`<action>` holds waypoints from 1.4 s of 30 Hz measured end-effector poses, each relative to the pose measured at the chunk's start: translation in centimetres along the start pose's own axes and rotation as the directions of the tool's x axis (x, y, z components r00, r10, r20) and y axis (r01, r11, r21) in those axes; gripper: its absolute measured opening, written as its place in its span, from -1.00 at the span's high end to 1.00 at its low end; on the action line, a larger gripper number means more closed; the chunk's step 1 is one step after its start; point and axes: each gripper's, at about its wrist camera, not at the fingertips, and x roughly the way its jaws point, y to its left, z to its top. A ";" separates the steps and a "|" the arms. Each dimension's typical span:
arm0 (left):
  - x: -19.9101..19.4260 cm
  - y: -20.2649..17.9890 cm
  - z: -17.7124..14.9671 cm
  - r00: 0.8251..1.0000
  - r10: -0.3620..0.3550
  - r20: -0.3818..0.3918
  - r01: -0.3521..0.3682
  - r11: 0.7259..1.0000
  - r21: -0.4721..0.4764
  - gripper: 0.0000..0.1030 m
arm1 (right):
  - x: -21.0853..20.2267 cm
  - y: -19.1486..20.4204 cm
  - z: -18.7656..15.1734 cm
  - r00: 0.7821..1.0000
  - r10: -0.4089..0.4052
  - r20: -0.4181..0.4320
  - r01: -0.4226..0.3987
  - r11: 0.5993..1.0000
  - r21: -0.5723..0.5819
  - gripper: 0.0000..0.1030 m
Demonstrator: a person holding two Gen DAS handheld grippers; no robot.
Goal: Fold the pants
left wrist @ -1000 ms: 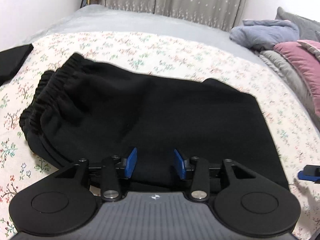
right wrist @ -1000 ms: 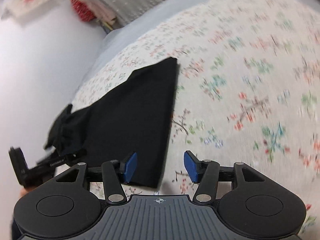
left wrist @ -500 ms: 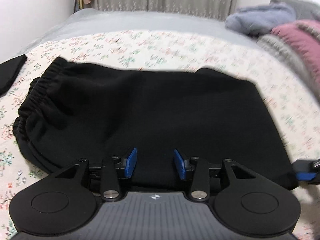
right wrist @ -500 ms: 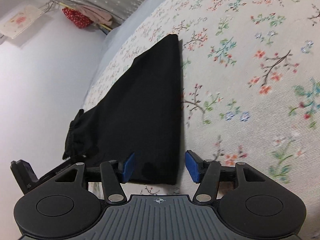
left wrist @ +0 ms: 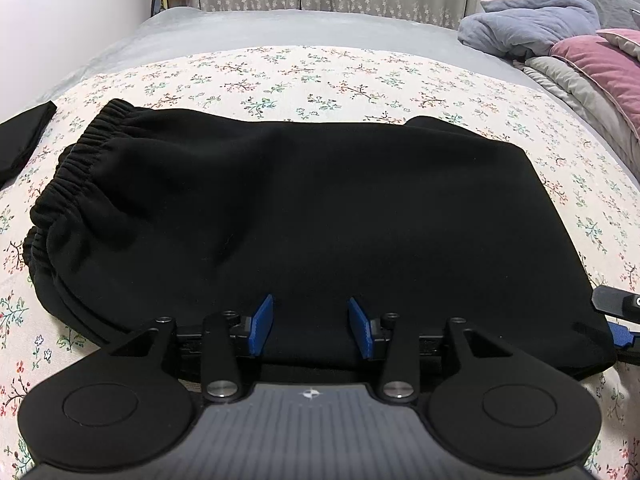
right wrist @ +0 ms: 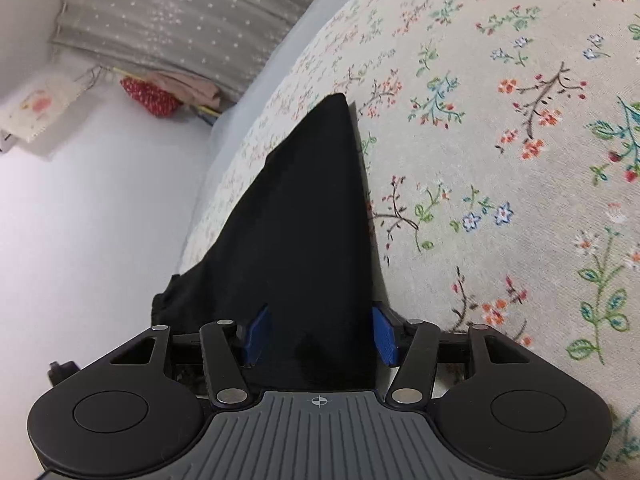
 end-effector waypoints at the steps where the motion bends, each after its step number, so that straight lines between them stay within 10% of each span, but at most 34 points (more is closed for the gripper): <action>1: 0.0 0.0 0.0 1.000 0.000 0.001 0.000 1.000 0.001 -0.09 | 0.4 0.1 0.1 1.000 -0.003 0.005 0.003 1.000 -0.008 -0.04; 42: 0.1 0.2 -0.1 1.000 0.002 0.004 -0.002 1.000 -0.027 -0.10 | 1.2 0.4 -0.8 0.998 0.055 0.018 -0.055 0.998 0.026 0.06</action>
